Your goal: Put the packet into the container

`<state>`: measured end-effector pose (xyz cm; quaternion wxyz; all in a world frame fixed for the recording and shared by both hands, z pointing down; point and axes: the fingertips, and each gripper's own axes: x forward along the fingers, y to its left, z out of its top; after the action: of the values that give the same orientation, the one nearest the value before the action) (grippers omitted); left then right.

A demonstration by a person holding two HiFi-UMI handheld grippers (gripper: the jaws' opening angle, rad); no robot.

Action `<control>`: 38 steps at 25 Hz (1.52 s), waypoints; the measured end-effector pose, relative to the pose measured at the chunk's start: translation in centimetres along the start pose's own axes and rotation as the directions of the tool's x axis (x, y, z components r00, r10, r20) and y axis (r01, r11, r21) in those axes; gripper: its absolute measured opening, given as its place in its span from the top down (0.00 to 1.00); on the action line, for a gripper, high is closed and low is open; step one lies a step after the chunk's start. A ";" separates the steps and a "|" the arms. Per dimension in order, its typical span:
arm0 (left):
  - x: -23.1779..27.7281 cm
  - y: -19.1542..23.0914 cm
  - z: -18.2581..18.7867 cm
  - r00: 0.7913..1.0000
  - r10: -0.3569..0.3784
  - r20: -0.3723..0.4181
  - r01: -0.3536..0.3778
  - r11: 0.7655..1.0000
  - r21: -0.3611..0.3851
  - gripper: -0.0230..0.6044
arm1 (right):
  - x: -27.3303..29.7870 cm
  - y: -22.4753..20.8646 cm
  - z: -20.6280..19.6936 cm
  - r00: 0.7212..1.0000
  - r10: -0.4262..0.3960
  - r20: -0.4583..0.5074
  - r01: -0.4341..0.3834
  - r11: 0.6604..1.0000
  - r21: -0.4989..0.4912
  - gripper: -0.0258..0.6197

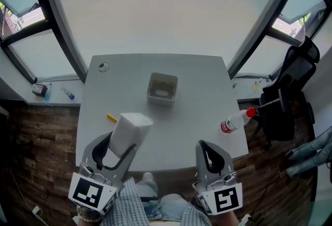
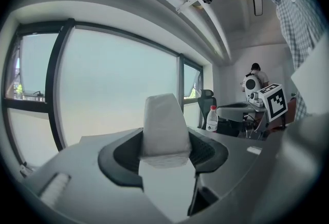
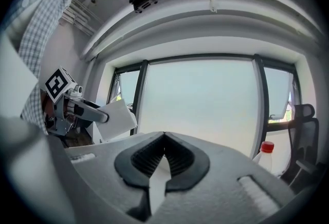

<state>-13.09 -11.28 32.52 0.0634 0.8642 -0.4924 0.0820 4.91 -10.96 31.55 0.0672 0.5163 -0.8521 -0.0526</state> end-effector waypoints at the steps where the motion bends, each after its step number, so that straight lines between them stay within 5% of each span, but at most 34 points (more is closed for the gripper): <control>1: 0.2 0.3 0.0 1.000 -0.006 0.000 0.006 1.000 0.000 0.56 | 0.3 0.0 0.0 1.000 -0.008 0.000 0.008 1.000 -0.001 0.96; 26: 2.9 4.1 -0.4 0.999 -0.047 -0.023 0.048 0.999 0.018 0.56 | 3.3 -0.6 -1.0 0.995 -0.094 -0.033 0.093 0.995 -0.020 0.96; 38: 6.1 3.3 -0.1 0.999 -0.012 -0.039 0.012 1.000 0.000 0.56 | 5.3 -2.4 -1.6 0.999 -0.013 -0.045 0.014 1.000 0.012 0.96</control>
<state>-12.93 -18.08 33.93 0.0731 0.8654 -0.4859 0.0985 4.85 -16.82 33.05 0.0829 0.5235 -0.8472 -0.0362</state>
